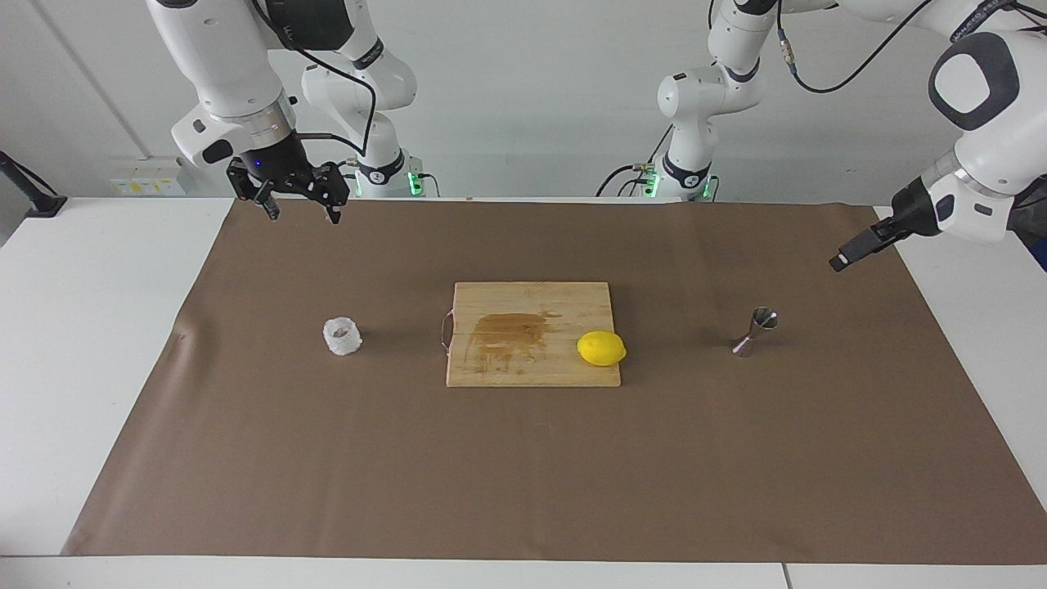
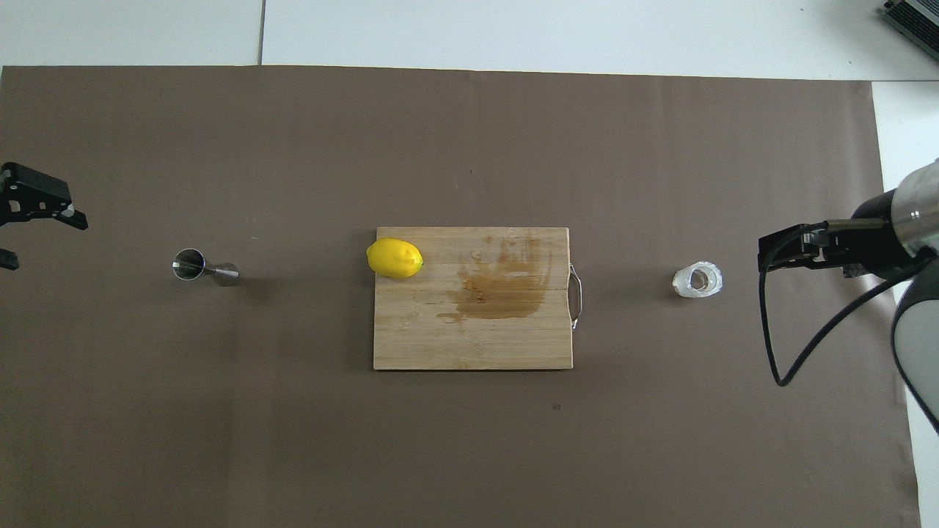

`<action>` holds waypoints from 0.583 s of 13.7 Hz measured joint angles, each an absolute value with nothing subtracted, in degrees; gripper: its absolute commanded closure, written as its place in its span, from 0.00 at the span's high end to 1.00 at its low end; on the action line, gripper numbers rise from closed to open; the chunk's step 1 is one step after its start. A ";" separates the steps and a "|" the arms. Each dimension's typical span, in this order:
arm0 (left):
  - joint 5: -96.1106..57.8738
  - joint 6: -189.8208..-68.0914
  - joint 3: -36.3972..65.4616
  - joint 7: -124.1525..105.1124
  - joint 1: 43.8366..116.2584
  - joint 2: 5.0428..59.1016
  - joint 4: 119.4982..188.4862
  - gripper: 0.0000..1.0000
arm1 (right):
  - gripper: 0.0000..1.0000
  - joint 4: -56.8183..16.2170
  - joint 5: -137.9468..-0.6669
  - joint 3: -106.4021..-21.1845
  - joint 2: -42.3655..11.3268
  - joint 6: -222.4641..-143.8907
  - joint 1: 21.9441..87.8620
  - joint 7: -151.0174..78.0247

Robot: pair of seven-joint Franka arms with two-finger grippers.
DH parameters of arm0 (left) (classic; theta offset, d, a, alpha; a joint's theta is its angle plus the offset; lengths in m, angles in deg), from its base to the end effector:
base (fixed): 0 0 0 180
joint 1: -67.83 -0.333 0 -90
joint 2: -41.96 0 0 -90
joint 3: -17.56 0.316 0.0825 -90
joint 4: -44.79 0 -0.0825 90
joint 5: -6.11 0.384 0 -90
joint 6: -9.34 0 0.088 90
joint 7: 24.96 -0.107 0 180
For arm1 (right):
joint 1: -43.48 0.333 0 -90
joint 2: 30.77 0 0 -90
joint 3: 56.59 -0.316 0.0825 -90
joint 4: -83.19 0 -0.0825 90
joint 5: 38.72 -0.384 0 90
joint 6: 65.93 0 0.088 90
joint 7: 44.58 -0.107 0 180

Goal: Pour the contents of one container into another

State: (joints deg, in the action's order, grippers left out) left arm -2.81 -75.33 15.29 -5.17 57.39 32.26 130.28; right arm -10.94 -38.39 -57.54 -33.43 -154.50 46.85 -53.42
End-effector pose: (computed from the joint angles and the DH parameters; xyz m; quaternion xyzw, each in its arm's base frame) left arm 0.5878 0.0683 0.5583 0.9631 0.2397 -0.0991 0.0714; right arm 0.5347 0.0400 0.6138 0.9989 -0.0394 -0.0248 0.0061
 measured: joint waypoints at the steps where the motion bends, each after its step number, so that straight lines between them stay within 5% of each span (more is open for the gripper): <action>1: -3.29 -75.32 15.29 -3.33 56.77 31.32 130.38 1.00 | 1.00 -10.94 -38.39 -57.54 -33.43 -154.50 46.85 -53.42; 8: -15.52 -75.32 15.34 7.02 51.05 24.31 132.46 1.00 | 1.00 -10.94 -38.40 -57.52 -33.43 -154.50 46.80 -53.42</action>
